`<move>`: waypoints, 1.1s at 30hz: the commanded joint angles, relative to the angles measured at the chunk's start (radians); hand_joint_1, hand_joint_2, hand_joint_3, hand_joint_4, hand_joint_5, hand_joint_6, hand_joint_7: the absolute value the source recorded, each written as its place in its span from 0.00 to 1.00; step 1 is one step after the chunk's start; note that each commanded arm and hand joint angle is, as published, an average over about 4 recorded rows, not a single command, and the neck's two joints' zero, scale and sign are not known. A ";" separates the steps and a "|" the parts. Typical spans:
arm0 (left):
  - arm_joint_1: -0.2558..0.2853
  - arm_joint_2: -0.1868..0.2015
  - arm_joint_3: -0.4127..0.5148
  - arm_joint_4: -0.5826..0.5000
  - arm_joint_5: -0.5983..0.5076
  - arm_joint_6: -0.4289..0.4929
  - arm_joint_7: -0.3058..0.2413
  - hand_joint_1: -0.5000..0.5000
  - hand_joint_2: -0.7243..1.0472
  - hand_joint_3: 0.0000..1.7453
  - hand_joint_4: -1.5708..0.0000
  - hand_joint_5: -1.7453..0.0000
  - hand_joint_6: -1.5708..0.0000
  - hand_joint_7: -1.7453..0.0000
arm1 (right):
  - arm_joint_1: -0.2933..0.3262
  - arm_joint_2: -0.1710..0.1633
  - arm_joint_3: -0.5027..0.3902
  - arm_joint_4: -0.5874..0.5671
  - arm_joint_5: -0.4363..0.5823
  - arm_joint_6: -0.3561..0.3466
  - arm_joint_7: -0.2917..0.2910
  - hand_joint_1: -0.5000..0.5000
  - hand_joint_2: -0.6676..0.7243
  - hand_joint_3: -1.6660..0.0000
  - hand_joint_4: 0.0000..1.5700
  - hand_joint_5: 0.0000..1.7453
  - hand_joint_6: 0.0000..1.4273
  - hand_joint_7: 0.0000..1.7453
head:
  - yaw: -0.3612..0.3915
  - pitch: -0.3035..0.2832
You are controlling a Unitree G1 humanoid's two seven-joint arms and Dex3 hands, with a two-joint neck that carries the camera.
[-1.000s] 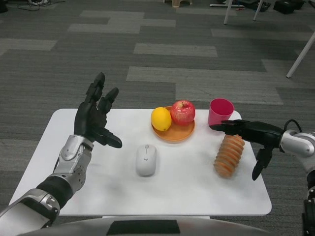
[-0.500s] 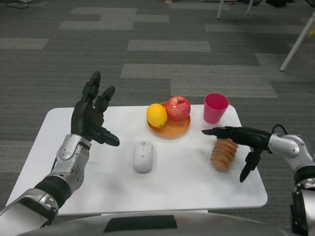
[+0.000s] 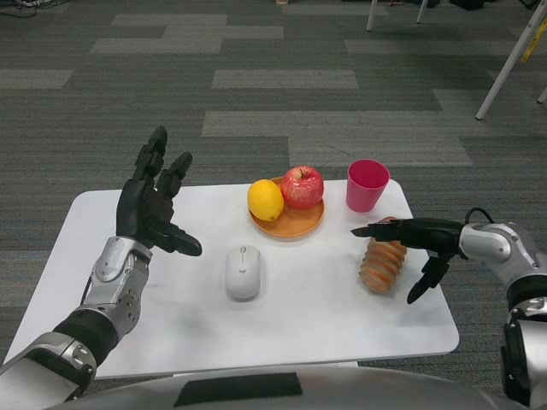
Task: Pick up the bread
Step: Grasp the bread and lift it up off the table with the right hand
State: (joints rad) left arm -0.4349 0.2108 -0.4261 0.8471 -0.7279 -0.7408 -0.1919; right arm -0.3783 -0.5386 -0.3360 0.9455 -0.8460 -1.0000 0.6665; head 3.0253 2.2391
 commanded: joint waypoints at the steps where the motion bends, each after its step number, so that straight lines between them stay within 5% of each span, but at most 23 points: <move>1: -0.016 0.007 -0.002 0.003 -0.004 -0.006 -0.003 1.00 0.20 0.05 1.00 0.76 1.00 1.00 | -0.023 0.005 -0.009 -0.014 -0.035 0.021 0.002 0.17 0.09 0.76 0.00 0.00 0.00 0.00 | -0.015 0.013; 4: -0.016 0.007 -0.005 0.003 -0.007 -0.007 -0.003 1.00 0.20 0.05 1.00 0.76 1.00 1.00 | -0.039 0.016 -0.008 -0.021 -0.079 0.040 0.000 0.17 0.09 0.71 0.00 0.00 0.00 0.00 | -0.018 0.017; 11: -0.016 0.007 -0.016 0.003 -0.025 -0.011 -0.003 1.00 0.20 0.05 1.00 0.76 1.00 1.00 | -0.057 0.048 0.006 -0.022 -0.156 0.098 -0.017 0.17 0.20 0.42 0.00 0.06 0.00 0.00 | -0.029 0.021; 15: -0.016 0.007 -0.016 0.003 -0.028 -0.012 -0.003 1.00 0.20 0.05 1.00 0.76 1.00 1.00 | -0.057 0.066 0.022 -0.023 -0.214 0.134 -0.030 0.17 0.42 0.15 0.00 0.08 0.00 0.00 | -0.032 0.023; 18: -0.016 0.009 -0.016 0.003 -0.030 -0.012 -0.003 1.00 0.20 0.05 1.00 0.76 1.00 1.00 | -0.052 0.082 0.025 -0.037 -0.232 0.136 -0.030 0.16 0.55 0.06 0.00 0.11 0.00 0.01 | -0.036 0.023; 23: -0.016 0.012 -0.016 0.003 -0.031 -0.012 -0.003 1.00 0.20 0.05 1.00 0.76 1.00 1.00 | -0.025 0.114 -0.002 -0.073 -0.242 0.135 -0.031 0.16 0.64 0.05 0.00 0.15 0.00 0.08 | -0.040 0.023; 33: -0.026 0.019 -0.029 0.015 -0.042 -0.012 -0.004 1.00 0.20 0.05 1.00 0.76 1.00 1.00 | -0.007 0.167 -0.130 -0.060 -0.195 0.121 -0.031 0.25 0.64 0.05 0.00 0.12 0.00 0.08 | -0.051 0.022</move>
State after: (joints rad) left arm -0.4413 0.2157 -0.4495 0.8564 -0.7665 -0.7446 -0.1921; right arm -0.3987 -0.3827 -0.4508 0.8721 -1.0516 -0.8762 0.6315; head 2.9739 2.2607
